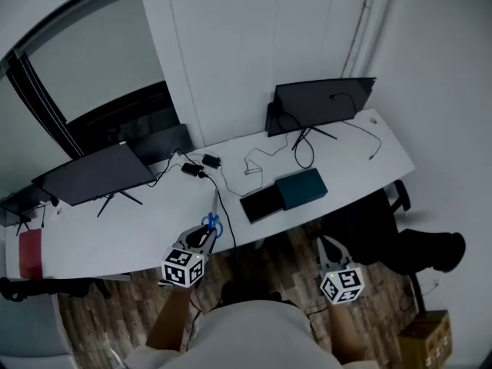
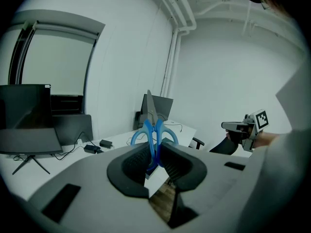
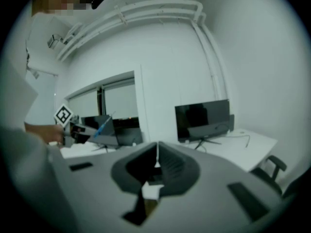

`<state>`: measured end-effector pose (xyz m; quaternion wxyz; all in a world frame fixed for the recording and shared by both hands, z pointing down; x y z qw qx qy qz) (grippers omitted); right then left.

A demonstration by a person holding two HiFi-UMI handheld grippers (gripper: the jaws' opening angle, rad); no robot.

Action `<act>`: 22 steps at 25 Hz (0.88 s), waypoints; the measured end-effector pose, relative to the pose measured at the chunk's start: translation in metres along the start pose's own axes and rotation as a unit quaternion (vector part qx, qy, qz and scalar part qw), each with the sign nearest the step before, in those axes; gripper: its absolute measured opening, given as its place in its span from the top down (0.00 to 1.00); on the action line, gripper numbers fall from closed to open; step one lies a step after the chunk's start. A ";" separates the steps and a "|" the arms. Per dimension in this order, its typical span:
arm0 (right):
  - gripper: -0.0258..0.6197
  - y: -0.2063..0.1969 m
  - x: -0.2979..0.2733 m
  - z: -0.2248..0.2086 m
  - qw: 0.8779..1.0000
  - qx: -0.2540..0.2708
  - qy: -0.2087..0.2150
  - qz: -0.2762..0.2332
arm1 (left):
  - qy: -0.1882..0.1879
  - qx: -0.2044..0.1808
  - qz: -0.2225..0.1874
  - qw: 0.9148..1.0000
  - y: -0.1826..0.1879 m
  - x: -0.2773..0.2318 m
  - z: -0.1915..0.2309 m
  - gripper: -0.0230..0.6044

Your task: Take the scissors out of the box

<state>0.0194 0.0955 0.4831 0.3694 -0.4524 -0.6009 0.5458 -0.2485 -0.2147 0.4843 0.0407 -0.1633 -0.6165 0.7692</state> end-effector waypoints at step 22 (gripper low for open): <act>0.91 0.010 -0.013 0.007 1.000 0.005 -0.017 -0.007 | -0.027 -0.001 -0.012 1.000 0.015 -0.011 0.015 0.80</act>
Point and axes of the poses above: the fingertips, and each gripper's own axes: x backward along the fingers, z to its left, y out of its top, the point moved 10 cm from there along x, backward along the fingers, and after that the axes turned 12 degrees about -z, right-handed, at the moved point
